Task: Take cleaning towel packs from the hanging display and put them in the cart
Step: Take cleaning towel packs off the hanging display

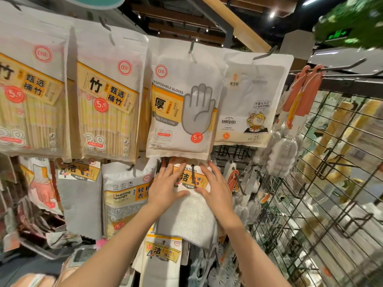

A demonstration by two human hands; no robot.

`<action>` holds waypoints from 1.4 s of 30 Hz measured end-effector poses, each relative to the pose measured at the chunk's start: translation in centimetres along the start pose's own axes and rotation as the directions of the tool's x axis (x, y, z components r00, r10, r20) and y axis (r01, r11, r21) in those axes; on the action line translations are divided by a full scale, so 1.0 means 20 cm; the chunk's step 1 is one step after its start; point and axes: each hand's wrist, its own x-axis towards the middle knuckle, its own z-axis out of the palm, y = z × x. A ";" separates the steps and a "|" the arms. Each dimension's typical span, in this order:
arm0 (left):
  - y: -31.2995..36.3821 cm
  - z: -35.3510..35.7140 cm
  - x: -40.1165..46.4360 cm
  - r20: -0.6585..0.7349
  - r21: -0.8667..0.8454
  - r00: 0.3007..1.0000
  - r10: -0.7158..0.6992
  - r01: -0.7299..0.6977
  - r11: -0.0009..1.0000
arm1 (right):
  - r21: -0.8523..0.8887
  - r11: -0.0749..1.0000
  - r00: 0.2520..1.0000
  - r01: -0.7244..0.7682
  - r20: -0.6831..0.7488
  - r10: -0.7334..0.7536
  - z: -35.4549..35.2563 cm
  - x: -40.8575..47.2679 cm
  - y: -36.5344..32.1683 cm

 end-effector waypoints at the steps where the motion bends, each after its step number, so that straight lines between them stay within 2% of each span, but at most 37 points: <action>1: 0.00 0.00 0.02 0.003 0.006 1.000 0.001 -0.001 1.000 | -0.006 1.000 1.000 -0.001 0.001 0.002 0.00 0.01 0.00; 5: -0.02 0.00 0.06 -0.018 0.031 0.999 0.034 -0.034 0.999 | -0.052 0.998 0.999 -0.025 0.023 0.026 0.00 0.06 0.01; 12: -0.02 -0.03 0.14 0.029 -0.011 0.999 -0.023 0.023 1.000 | -0.087 0.996 0.999 -0.027 0.035 0.031 0.00 0.14 0.02; 18: -0.01 -0.04 0.17 0.054 0.019 0.998 -0.029 0.028 0.999 | -0.090 0.995 0.997 -0.052 0.057 0.057 0.00 0.16 0.01; 26: 0.00 -0.04 0.15 0.044 -0.073 0.997 -0.066 0.069 0.995 | -0.132 0.991 0.993 -0.011 0.114 0.026 0.00 0.14 0.03; 29: 0.01 0.01 0.05 0.002 -0.170 0.997 -0.071 0.070 0.983 | -0.154 0.988 0.993 -0.013 0.118 0.032 0.01 0.04 0.03; 32: -0.03 0.08 -0.08 -0.025 -0.224 1.000 -0.012 0.007 0.975 | -0.110 0.994 0.994 -0.022 0.103 0.034 0.04 -0.11 0.03; 37: -0.17 0.27 -0.33 -0.047 -0.397 0.998 0.052 -0.067 0.916 | 0.023 1.000 0.999 -0.011 -0.049 0.012 0.24 -0.49 -0.02; 38: -0.20 0.32 -0.39 -0.035 -0.420 0.998 0.055 -0.065 0.905 | 0.045 0.999 0.999 -0.027 -0.040 0.029 0.30 -0.56 -0.02; 40: -0.27 0.40 -0.50 0.009 -0.451 0.999 0.038 -0.030 0.892 | -0.001 0.999 0.996 -0.053 0.076 0.053 0.43 -0.68 -0.01; 42: -0.34 0.47 -0.59 0.039 -0.469 0.999 0.017 0.003 0.883 | -0.065 0.998 0.988 -0.012 0.154 0.022 0.55 -0.78 0.02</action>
